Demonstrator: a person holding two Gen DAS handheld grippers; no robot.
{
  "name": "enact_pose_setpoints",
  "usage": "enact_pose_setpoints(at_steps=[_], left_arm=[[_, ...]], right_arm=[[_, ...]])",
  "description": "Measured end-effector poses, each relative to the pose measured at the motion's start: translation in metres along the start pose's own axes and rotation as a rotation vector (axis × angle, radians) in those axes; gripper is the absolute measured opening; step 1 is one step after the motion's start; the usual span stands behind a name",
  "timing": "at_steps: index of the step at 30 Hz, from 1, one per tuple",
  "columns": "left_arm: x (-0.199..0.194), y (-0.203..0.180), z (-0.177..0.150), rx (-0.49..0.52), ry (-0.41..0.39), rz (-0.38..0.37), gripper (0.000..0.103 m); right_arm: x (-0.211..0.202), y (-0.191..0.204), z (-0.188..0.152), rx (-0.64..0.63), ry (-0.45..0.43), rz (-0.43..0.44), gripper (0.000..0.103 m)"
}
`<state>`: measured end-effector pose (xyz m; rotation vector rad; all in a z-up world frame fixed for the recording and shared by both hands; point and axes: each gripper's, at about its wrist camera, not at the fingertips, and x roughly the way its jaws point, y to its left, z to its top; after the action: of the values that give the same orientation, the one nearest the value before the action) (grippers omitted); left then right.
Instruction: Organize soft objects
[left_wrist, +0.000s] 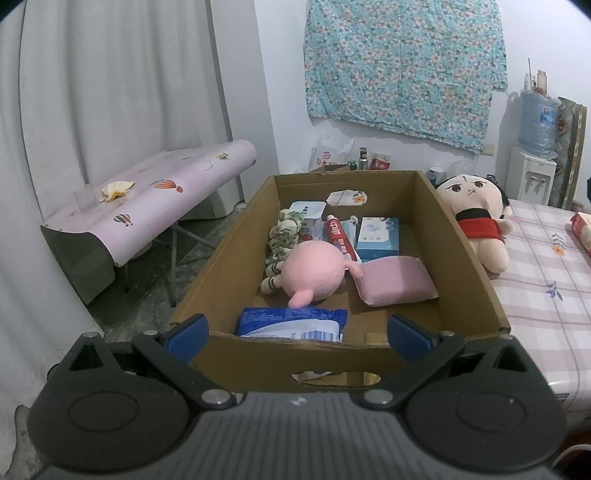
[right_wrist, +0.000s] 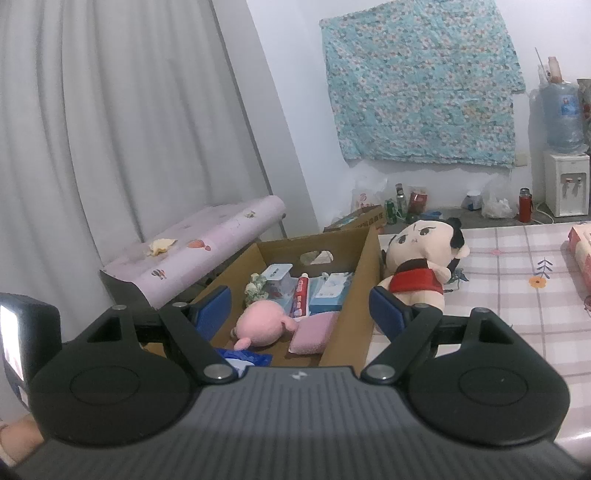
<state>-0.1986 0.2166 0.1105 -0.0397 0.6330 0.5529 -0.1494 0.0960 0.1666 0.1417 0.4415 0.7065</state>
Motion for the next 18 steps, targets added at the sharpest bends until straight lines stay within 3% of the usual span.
enact_pose_setpoints(at_steps=[18], left_arm=[[-0.0002,-0.0010,-0.0035,0.007,0.002,-0.005,0.103]], right_arm=[[-0.0045,-0.0015,0.0002,-0.012,0.004,-0.013,0.083]])
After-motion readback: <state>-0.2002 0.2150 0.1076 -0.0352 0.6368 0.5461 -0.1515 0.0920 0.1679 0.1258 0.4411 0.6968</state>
